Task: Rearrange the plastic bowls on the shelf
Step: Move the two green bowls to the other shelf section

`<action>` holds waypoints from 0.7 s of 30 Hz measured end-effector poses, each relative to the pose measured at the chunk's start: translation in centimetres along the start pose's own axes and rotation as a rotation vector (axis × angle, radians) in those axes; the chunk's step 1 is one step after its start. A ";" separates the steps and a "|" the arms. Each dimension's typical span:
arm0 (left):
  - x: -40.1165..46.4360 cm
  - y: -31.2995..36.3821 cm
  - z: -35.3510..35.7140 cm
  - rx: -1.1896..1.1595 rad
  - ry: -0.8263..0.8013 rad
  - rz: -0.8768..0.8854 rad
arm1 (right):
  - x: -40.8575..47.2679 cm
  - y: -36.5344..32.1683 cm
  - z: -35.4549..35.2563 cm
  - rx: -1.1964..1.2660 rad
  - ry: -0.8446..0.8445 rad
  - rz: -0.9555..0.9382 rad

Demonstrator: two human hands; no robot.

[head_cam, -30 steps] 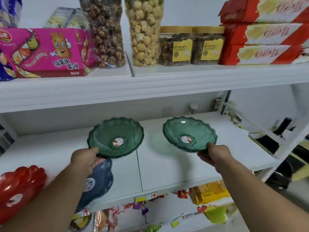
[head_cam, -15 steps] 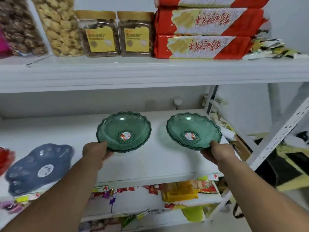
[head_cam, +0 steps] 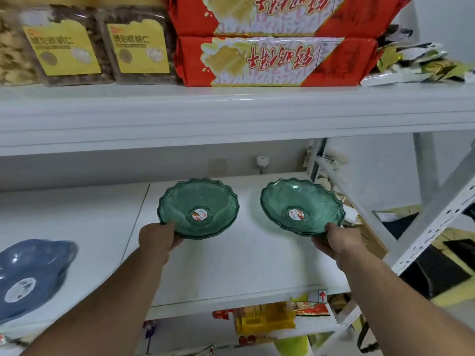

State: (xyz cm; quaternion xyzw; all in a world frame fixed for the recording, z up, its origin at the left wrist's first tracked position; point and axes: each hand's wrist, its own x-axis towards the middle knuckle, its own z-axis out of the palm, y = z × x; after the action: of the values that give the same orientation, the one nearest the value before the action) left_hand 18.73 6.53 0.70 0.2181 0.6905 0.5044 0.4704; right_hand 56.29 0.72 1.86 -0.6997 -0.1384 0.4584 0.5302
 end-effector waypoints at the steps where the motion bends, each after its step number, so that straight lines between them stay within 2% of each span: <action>1: 0.5 -0.2 0.5 0.000 0.001 -0.004 | 0.6 0.0 0.1 0.010 -0.002 0.005; 21: 6.3 -2.4 7.5 -0.048 0.042 -0.014 | 11.8 -0.8 4.6 -0.020 -0.056 0.033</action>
State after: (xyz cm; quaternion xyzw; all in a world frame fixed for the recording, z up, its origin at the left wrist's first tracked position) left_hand 22.76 14.11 -4.55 0.1913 0.6896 0.5219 0.4643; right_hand 59.27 11.89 -3.37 -0.6939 -0.1463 0.4850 0.5117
